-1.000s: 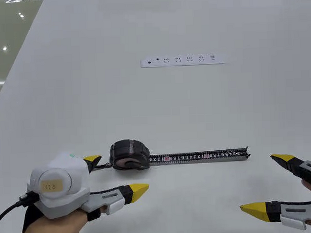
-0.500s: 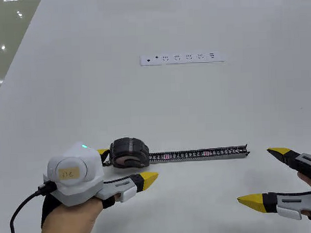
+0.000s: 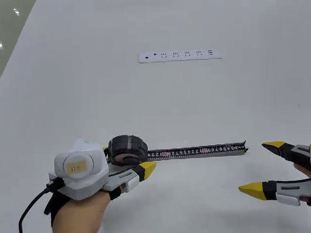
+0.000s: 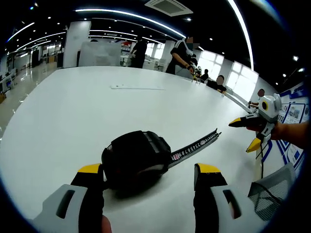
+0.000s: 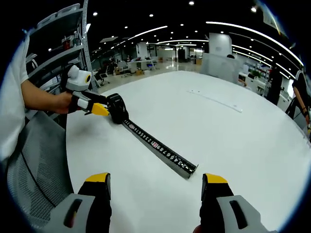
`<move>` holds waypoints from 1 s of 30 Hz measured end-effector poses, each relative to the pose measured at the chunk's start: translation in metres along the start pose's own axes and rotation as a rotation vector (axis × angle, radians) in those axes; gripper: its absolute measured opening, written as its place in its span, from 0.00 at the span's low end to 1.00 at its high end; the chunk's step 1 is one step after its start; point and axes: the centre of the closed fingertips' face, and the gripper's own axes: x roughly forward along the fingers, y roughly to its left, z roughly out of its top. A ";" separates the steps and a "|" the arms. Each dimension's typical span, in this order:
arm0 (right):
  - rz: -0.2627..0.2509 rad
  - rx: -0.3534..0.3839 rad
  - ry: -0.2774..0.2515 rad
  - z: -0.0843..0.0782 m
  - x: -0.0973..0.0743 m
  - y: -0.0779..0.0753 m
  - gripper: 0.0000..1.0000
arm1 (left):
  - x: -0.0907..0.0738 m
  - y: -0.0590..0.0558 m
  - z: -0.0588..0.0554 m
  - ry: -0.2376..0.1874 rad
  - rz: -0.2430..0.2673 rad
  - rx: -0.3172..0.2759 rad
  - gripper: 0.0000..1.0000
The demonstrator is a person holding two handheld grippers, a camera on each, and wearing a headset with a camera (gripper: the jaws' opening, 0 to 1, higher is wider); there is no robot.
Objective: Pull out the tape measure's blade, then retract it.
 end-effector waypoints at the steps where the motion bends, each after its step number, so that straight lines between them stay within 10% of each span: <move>1: 0.003 -0.006 0.004 0.000 0.000 -0.001 0.73 | 0.000 0.000 0.000 0.001 0.005 0.000 0.72; 30: 0.108 -0.234 0.199 -0.007 0.022 -0.043 0.47 | 0.013 0.015 0.005 -0.020 0.181 -0.154 0.62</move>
